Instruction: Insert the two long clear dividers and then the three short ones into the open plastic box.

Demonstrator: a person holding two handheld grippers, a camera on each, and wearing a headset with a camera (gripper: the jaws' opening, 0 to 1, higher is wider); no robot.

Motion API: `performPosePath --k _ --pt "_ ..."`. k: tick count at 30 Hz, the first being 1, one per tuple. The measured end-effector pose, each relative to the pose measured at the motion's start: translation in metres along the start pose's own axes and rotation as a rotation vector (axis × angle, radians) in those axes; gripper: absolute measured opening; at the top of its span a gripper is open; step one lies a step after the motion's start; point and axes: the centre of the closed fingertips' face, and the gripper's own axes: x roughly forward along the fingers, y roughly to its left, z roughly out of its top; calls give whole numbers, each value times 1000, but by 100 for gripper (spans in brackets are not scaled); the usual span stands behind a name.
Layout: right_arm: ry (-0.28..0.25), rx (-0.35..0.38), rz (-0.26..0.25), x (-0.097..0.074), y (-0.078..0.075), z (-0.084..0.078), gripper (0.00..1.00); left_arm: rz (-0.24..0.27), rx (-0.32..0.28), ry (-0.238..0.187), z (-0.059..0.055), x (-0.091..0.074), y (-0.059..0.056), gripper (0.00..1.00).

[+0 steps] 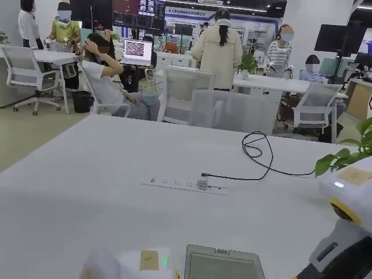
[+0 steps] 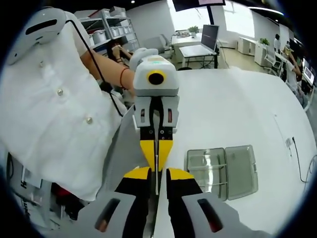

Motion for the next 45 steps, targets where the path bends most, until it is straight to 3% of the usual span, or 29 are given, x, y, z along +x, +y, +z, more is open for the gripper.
performPosePath --k 14,32,39,45 --pt "26 -20 44 5 3 -5 3 5 10 -20 3 -4 -2 0" --pt "30 -35 22 7 -5 -4 3 44 37 18 -6 -8 4 0" --pt "15 -38 -7 5 -11 0 3 94 30 46 -15 -15 13 14" --pt "4 -35 -66 3 -23 4 3 145 16 70 -25 -27 22 24"
